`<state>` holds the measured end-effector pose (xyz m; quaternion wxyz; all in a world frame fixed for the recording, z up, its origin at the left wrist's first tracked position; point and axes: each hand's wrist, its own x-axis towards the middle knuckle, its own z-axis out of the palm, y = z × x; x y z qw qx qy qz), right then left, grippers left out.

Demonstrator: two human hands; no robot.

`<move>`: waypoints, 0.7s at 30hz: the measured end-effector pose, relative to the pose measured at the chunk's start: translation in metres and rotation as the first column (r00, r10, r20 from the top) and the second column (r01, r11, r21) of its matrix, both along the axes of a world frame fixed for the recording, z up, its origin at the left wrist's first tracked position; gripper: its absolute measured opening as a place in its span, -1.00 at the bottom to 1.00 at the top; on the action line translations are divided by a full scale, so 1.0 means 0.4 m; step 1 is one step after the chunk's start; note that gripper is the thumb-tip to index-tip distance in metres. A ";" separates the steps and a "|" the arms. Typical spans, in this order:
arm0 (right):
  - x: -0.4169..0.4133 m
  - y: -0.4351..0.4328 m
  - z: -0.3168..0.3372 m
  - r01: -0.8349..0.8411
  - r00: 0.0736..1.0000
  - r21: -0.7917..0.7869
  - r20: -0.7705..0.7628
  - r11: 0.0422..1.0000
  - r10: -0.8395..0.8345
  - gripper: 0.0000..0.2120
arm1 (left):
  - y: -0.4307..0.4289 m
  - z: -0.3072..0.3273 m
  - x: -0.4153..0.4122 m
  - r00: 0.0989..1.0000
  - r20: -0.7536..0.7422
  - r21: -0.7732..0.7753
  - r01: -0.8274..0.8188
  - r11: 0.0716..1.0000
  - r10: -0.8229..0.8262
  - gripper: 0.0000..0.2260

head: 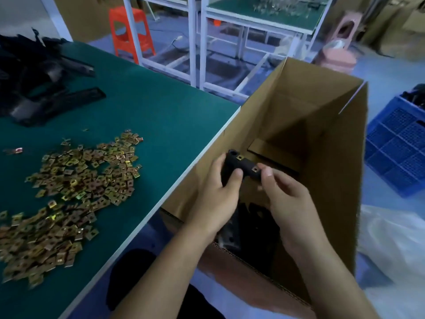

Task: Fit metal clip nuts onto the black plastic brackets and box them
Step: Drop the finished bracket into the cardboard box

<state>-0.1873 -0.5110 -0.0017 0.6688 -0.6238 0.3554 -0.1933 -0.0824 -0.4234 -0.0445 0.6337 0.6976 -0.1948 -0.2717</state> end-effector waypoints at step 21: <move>0.167 0.214 -0.062 -0.243 0.964 -0.604 -0.061 0.759 0.260 -0.71 | 0.311 0.074 0.062 0.973 0.213 0.163 0.052 0.985 -0.087 -0.71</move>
